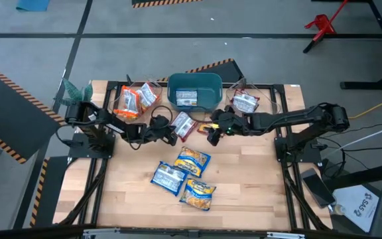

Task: Sort Maruchan noodles
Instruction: Put the red noodle pack into the right transparent bin

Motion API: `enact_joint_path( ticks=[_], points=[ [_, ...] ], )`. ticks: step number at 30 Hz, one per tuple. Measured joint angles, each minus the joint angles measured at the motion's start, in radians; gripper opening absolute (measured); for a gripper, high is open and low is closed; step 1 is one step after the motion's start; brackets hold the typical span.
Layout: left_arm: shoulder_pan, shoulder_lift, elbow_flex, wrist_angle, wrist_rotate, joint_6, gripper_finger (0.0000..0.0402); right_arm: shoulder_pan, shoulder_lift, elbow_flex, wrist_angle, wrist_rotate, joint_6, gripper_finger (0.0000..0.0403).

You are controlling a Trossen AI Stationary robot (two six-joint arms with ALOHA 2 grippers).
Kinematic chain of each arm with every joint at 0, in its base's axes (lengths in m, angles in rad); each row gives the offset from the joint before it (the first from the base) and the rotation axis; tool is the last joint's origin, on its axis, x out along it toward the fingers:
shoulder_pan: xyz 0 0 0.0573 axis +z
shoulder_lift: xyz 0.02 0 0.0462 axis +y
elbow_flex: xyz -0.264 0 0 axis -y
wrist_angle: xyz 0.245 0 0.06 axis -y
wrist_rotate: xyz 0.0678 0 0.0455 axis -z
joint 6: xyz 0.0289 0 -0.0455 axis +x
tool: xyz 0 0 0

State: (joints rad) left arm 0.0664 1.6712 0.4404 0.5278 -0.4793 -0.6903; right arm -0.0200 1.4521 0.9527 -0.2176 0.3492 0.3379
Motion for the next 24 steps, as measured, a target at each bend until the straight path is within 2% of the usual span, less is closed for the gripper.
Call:
enact_joint_path(
  ticks=[14, 19, 21, 24],
  points=[
    [-0.049, 0.008, -0.001, -0.026, 0.002, -0.052, 0.0000, -0.001, 0.192, 0.001, 0.221, 0.034, 0.150, 0.0248],
    [-0.062, 0.008, -0.001, -0.033, 0.000, -0.067, 0.0000, -0.031, 0.252, 0.000, 0.325, -0.009, 0.155, 0.0248],
    [-0.067, 0.014, -0.004, -0.073, 0.040, -0.068, 0.0000, -0.051, 0.268, 0.000, 0.357, -0.025, 0.152, 0.0248],
    [-0.071, 0.016, -0.008, -0.093, 0.044, -0.077, 0.0000, -0.089, 0.277, 0.000, 0.397, -0.057, 0.130, 0.0248]
  ],
)
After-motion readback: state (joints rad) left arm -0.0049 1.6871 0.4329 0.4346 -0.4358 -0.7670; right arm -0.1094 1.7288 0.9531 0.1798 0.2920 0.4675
